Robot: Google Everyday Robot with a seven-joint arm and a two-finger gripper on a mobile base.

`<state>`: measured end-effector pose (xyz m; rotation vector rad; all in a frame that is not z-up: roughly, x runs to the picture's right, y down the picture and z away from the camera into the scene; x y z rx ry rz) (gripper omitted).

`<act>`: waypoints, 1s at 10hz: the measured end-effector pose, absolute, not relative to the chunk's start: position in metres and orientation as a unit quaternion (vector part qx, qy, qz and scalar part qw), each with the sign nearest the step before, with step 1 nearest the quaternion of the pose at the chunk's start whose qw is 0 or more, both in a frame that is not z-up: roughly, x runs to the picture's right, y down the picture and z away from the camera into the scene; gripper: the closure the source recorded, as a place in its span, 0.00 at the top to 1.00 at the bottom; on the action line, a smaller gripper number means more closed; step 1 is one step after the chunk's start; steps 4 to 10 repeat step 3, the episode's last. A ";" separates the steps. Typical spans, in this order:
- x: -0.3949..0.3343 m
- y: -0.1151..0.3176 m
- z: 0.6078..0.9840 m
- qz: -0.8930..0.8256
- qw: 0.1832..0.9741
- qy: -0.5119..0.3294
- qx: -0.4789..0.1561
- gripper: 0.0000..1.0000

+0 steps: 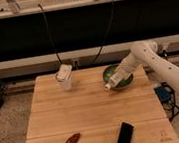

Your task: Place the bottle in the ceramic bowl

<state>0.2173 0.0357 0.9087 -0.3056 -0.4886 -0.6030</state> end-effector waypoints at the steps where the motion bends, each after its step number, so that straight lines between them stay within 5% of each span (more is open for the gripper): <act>1: 0.219 0.036 0.908 -0.291 0.915 -0.235 -0.148 0.80; 10: 0.227 0.035 0.907 -0.288 0.917 -0.227 -0.155 0.80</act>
